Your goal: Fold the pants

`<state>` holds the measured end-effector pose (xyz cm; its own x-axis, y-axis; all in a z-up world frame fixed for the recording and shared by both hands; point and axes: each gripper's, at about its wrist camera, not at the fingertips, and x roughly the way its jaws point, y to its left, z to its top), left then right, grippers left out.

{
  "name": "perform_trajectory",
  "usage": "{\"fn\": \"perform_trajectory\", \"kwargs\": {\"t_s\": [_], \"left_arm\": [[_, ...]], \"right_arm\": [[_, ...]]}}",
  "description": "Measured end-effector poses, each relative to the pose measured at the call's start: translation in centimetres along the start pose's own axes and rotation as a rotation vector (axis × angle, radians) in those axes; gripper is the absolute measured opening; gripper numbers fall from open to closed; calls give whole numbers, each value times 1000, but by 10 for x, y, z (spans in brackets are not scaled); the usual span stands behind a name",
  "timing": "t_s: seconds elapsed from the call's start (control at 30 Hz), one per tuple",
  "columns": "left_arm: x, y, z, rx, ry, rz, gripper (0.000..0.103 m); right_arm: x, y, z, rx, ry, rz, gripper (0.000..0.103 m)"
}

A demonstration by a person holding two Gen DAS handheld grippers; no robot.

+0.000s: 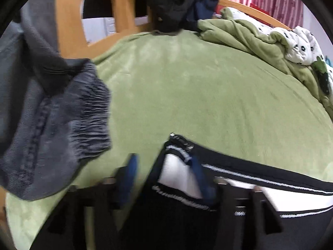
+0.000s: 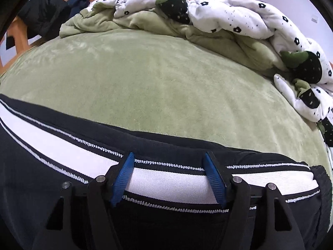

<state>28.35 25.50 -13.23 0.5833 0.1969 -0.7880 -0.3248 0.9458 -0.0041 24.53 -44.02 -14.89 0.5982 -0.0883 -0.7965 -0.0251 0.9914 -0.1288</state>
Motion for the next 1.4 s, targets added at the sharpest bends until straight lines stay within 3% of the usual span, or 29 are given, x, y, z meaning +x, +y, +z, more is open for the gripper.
{"fn": "perform_trajectory", "kwargs": {"t_s": [0.23, 0.3, 0.37, 0.47, 0.6, 0.7, 0.77, 1.0, 1.2, 1.3, 1.37, 1.4], "left_arm": [[-66, 20, -27, -60, 1, -190, 57], [-90, 21, -47, -78, 7, -246, 58], [-120, 24, -72, -89, 8, -309, 58], [-146, 36, -112, -117, 13, -361, 58], [-142, 55, -152, -152, 67, -361, 58], [-121, 77, -169, -254, 139, -386, 55], [-115, 88, -171, -315, 120, -423, 55], [-86, 83, -154, -309, 79, -379, 56], [-66, 97, -134, -417, 44, -381, 55], [-58, 110, -123, -486, 23, -319, 30], [-58, 109, -119, -482, 39, -324, 25], [-64, 103, -113, -439, 41, -291, 23]], "right_arm": [[-36, 1, 0, 145, -14, 65, 66], [-50, 15, -2, 133, -23, 27, 66], [-63, 32, -7, 123, -22, -70, 66], [-79, 49, -17, 189, 15, -9, 66], [-109, 70, -35, 248, 29, 67, 66], [-136, 91, -47, 215, 31, 83, 65], [-155, 104, -54, 170, 22, 72, 65], [-204, 110, -66, 192, 20, 59, 65], [-221, 96, -73, 273, 38, 28, 66], [-218, 93, -78, 295, 53, 18, 66], [-213, 93, -83, 317, 46, 44, 66], [-209, 93, -85, 324, 46, 63, 66]]}}
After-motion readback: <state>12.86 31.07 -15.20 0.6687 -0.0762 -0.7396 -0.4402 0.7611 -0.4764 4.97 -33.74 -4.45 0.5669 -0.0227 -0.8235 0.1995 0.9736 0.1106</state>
